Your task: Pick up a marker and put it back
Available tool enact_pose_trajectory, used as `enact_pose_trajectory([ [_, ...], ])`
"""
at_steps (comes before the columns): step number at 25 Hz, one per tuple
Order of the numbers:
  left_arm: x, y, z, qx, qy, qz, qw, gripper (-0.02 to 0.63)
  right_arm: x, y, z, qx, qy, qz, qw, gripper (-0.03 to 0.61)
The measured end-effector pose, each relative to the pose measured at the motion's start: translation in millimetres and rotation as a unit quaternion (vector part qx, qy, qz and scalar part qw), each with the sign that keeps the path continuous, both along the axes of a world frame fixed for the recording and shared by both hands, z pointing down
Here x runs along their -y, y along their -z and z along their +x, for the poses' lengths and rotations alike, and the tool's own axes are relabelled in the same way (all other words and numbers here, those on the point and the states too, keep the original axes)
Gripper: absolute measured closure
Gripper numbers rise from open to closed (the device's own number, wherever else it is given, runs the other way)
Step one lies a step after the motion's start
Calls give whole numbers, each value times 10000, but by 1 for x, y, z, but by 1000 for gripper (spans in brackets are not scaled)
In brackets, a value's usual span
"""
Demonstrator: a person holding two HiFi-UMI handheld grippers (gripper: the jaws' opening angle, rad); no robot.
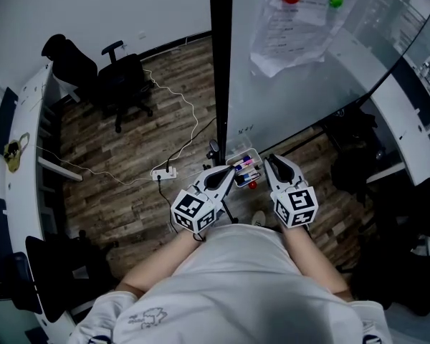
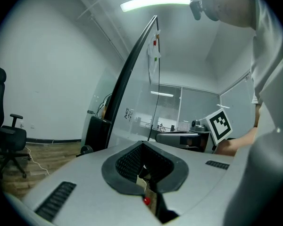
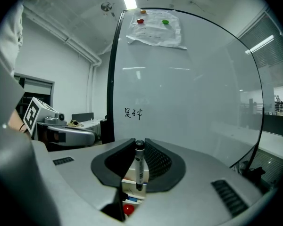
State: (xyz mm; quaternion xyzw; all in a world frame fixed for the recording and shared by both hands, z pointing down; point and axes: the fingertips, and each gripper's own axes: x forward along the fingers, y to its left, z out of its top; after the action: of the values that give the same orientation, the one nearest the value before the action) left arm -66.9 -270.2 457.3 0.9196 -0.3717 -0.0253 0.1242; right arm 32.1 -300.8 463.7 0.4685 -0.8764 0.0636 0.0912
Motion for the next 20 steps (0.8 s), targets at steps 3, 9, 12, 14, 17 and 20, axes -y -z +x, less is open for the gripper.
enact_pose_trajectory([
  [3, 1, -4, 3, 10, 32, -50, 10000, 607, 2, -6, 2, -13, 70, -78, 9999, 509],
  [9, 1, -16, 10, 37, 48, -205, 9998, 608, 8, -23, 6, 85, 146, -305, 9994, 509],
  [12, 1, -24, 14, 67, 76, -313, 9995, 607, 9, -32, 5, 168, 262, -378, 9988, 509],
  [14, 2, -28, 16, 77, 99, -371, 9992, 607, 10, -38, 4, 195, 339, -407, 9984, 509],
  [17, 3, -34, 20, 107, 135, -457, 9988, 607, 12, -47, 4, 216, 422, -472, 9978, 509],
  [20, 5, -42, 25, 229, 185, -505, 9983, 607, 16, -57, 2, 238, 537, -578, 9966, 509],
])
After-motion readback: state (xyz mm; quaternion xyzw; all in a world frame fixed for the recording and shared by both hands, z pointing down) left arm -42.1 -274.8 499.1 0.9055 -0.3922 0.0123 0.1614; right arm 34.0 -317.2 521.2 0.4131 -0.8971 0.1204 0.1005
